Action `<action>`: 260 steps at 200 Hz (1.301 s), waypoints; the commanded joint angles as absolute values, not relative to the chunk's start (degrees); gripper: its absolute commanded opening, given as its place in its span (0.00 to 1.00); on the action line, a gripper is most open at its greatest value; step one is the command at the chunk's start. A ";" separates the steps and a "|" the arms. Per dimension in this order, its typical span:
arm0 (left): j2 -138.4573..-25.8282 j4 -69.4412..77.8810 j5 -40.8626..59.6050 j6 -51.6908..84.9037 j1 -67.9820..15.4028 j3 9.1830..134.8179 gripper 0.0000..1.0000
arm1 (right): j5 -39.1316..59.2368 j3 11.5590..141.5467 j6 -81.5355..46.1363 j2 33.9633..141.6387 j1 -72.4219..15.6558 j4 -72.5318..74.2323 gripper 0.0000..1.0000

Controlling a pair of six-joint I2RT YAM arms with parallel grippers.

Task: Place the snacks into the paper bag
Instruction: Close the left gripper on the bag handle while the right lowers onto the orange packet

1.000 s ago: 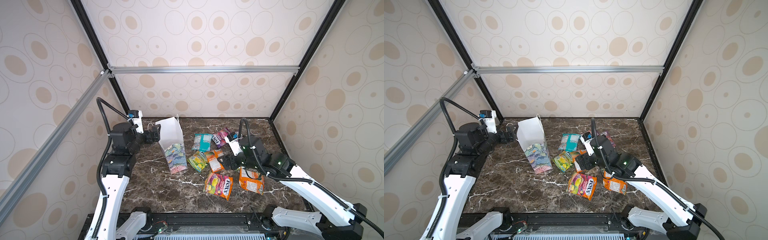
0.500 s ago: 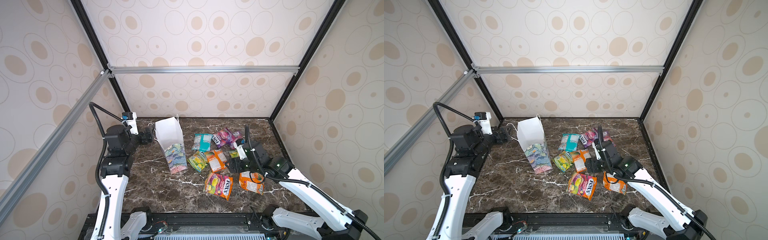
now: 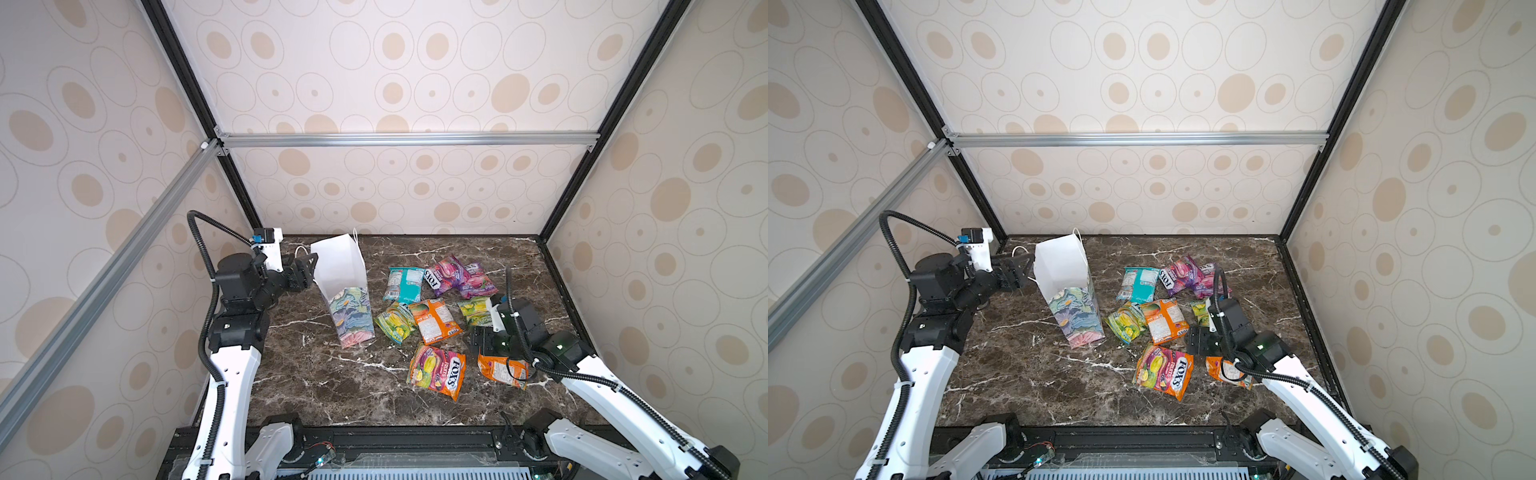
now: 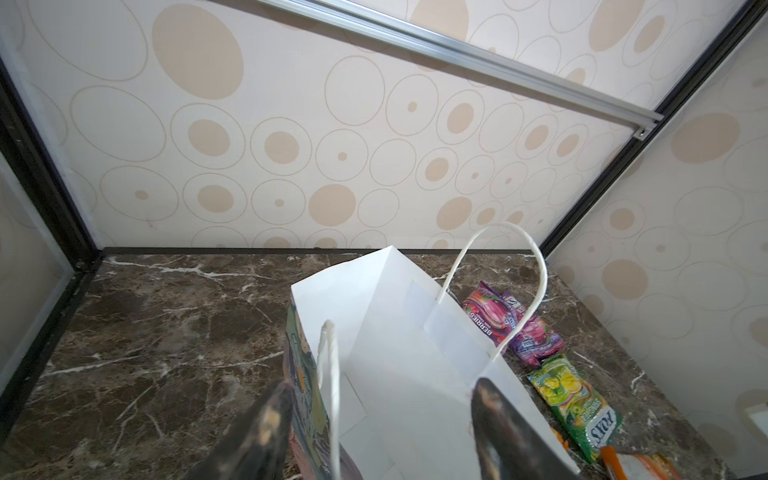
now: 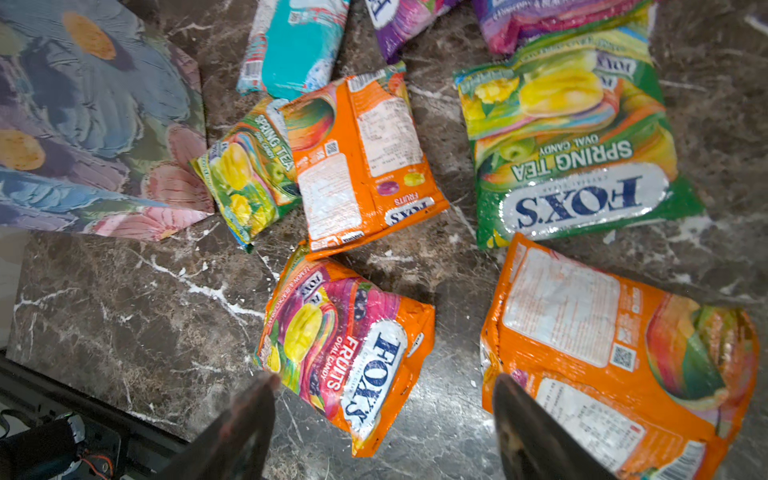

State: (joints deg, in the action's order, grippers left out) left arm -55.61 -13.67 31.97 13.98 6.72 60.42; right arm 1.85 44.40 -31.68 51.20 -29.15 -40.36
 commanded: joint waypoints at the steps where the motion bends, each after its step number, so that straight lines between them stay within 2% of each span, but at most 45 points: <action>1: -55.24 -11.17 34.06 13.93 7.15 60.49 0.62 | 2.06 41.61 -35.49 48.77 -28.32 -40.08 0.84; 46: -54.91 -10.24 34.01 13.62 7.12 59.75 0.54 | 1.67 37.10 -37.62 43.95 -27.59 -41.77 0.85; 66: -54.86 -10.20 33.76 13.58 7.19 59.68 0.44 | 1.83 35.69 -38.63 43.75 -27.26 -42.06 0.85; 87: -54.54 -9.85 32.72 13.75 7.17 59.38 0.39 | 3.13 33.82 -39.77 43.62 -27.23 -40.06 0.86; 99: -54.56 -9.78 32.27 13.82 7.26 59.33 0.32 | 3.36 32.75 -40.38 43.28 -27.25 -39.05 0.86; 141: -54.58 -9.62 31.48 14.14 7.47 59.07 0.15 | 4.28 30.90 -39.77 43.00 -27.27 -38.79 0.80; 190: -54.73 -9.57 30.85 14.32 8.04 58.89 0.08 | 5.87 27.36 -41.47 41.92 -27.27 -33.17 0.78; 260: -54.42 -9.14 30.94 14.58 8.56 58.64 0.08 | 9.27 24.52 -41.69 44.12 -27.55 -26.91 0.72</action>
